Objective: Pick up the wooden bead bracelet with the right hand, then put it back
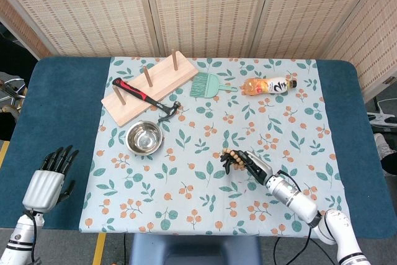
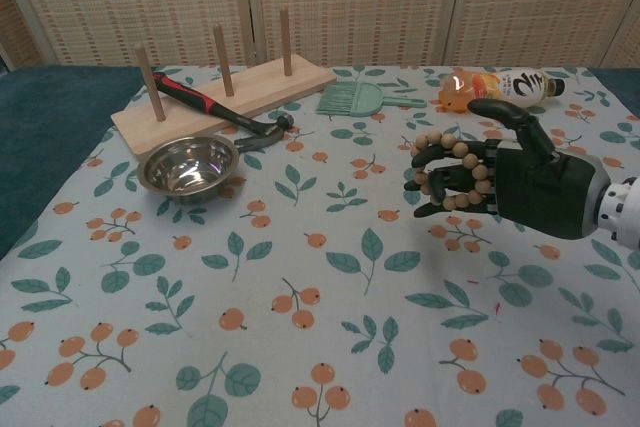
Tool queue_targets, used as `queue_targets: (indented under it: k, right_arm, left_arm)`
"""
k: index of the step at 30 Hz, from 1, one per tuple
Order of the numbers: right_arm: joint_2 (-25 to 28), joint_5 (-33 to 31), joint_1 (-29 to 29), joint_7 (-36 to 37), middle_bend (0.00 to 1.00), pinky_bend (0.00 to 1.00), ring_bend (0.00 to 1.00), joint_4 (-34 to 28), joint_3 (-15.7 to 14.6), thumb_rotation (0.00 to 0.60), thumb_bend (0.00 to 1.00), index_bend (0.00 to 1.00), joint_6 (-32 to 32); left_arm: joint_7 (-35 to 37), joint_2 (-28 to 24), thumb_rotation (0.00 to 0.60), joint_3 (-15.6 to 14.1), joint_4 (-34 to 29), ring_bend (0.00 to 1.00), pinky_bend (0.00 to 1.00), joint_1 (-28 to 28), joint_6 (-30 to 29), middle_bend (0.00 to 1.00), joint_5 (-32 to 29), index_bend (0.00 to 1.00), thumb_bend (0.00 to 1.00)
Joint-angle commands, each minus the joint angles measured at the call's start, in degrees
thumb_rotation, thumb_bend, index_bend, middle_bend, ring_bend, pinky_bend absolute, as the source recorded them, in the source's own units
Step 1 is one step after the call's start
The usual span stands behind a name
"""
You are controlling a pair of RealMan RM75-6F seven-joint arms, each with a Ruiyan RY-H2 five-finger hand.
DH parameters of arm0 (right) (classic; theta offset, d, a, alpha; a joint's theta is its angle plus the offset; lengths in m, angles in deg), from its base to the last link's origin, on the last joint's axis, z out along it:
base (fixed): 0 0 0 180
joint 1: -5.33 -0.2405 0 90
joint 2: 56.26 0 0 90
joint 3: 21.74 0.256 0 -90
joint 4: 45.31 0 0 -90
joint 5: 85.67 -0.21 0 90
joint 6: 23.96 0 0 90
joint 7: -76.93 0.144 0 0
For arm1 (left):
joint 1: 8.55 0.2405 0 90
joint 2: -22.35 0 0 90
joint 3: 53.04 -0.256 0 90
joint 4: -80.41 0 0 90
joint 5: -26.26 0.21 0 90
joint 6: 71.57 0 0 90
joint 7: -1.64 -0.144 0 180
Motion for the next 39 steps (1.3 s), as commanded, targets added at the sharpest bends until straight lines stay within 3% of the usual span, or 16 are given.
queue_targets:
  k: [1,3,10,13,15,18,21,23,24,27,30,33,39]
  right_arm:
    - [-0.1,-0.6,-0.2,0.1,0.56,0.25,0.14,0.3,-0.2,0.130,0.69,0.43,-0.8]
    - [-0.1,-0.9,-0.3,0.0,0.56,0.25,0.14,0.5,-0.3,0.146,0.78,0.44,-1.2]
    - [0.1,-1.2,-0.5,-0.4,0.56,0.25,0.14,0.3,-0.7,0.165,0.82,0.44,-1.0]
    - [0.2,-1.2,-0.5,-0.7,0.56,0.25,0.14,0.0,-0.6,0.181,0.94,0.44,-0.3]
    - [0.2,-1.1,-0.3,-1.1,0.56,0.25,0.14,-0.2,-0.6,0.225,1.00,0.42,0.0]
    - [0.4,-1.1,-0.3,-1.2,0.56,0.25,0.14,-0.3,-0.6,0.290,1.00,0.38,0.2]
    - [0.1,-0.7,0.0,-2.7,0.56,0.25,0.13,-0.3,-0.2,0.268,1.00,0.36,0.5]
    - [-0.3,-0.8,0.2,-3.4,0.56,0.25,0.13,0.0,0.1,0.211,0.99,0.36,0.4]
    - [-0.4,-0.8,0.2,-3.7,0.56,0.25,0.13,0.0,0.2,0.189,0.95,0.36,0.3]
    - [-0.7,-0.9,0.5,-4.4,0.56,0.25,0.13,0.3,0.4,0.143,0.60,0.35,0.0]
    - [-0.8,-0.9,0.5,-4.7,0.56,0.25,0.13,0.4,0.5,0.108,0.36,0.35,-0.1]
    - [-1.0,-1.1,0.5,-4.9,0.56,0.25,0.13,0.7,0.5,0.096,0.26,0.35,-0.3]
    - [-0.9,-1.5,0.5,-4.7,0.56,0.25,0.13,0.8,0.3,0.118,0.26,0.38,-0.9]
  left_arm:
    - [0.1,-0.1,0.600,0.0,-0.1,0.00,0.17,0.1,-0.1,0.00,0.0,0.01,0.44]
    - [0.1,-0.1,0.600,0.0,-0.1,0.00,0.17,0.1,-0.2,0.00,0.0,0.01,0.44]
    - [0.2,-0.3,0.600,0.0,-0.2,0.00,0.17,0.2,-0.4,0.00,0.1,0.01,0.44]
    - [0.2,-0.3,0.600,0.0,-0.2,0.00,0.17,0.2,-0.3,0.00,0.2,0.01,0.44]
    - [0.2,-0.3,0.600,0.0,-0.2,0.00,0.17,0.1,-0.3,0.00,0.1,0.01,0.44]
    - [0.1,-0.2,0.600,0.0,-0.2,0.00,0.17,0.1,-0.3,0.00,0.2,0.01,0.44]
    - [-0.1,-0.1,0.600,0.0,-0.2,0.00,0.17,0.0,-0.1,0.00,0.2,0.01,0.44]
    - [-0.2,0.0,0.600,0.0,-0.1,0.00,0.17,0.0,-0.1,0.00,0.1,0.01,0.44]
    - [-0.2,0.0,0.600,0.0,-0.1,0.00,0.17,0.0,-0.1,0.00,0.1,0.01,0.44]
    - [-0.2,0.0,0.600,0.0,-0.1,0.00,0.17,0.1,0.0,0.00,0.0,0.01,0.44]
    - [-0.2,0.0,0.600,0.0,-0.1,0.00,0.17,0.0,0.0,0.00,0.0,0.02,0.44]
    - [-0.2,0.0,0.600,0.0,-0.1,0.00,0.17,0.1,-0.1,0.00,0.0,0.02,0.44]
    - [0.1,-0.2,0.600,0.0,-0.2,0.00,0.17,0.1,-0.2,0.00,0.1,0.02,0.44]
